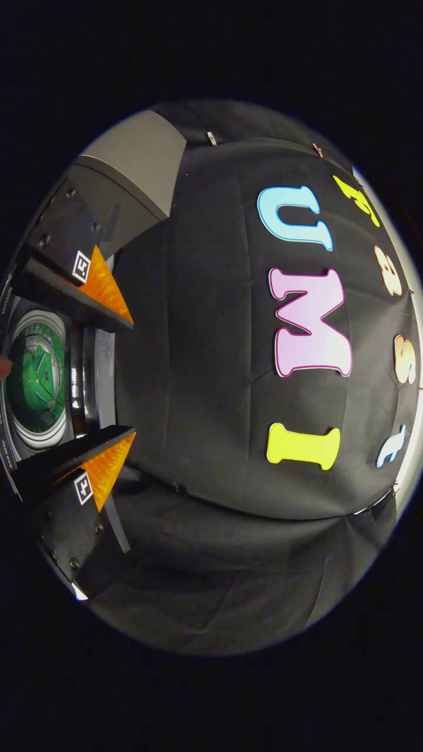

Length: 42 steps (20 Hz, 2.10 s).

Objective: Put the clothes into the washing machine and then close the washing machine lid.

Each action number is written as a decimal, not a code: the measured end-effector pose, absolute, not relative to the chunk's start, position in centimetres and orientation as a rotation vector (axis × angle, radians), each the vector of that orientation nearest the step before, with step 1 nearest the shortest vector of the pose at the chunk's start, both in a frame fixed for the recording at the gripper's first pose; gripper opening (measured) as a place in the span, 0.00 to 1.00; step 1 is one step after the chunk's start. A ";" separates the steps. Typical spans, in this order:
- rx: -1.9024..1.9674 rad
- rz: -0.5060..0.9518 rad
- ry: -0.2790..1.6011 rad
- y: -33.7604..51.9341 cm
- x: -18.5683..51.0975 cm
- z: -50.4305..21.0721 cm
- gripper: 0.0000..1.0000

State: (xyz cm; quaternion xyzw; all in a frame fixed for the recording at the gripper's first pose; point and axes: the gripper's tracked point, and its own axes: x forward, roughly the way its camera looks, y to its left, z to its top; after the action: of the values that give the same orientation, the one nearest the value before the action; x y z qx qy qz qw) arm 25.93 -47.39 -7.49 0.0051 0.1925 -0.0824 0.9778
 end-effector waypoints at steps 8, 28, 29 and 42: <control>0.014 -0.142 0.393 -47.4 25.0 -8.2 0.99; -0.029 -0.117 0.647 -46.2 18.0 -17.1 1.00; -0.029 -0.116 0.656 -46.2 17.8 -17.3 0.99; 0.015 -0.087 0.409 -44.5 20.3 -6.7 0.99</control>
State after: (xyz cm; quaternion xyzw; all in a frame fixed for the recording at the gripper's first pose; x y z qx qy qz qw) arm 20.29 -44.46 -6.72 0.0075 0.2029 -0.0431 0.9782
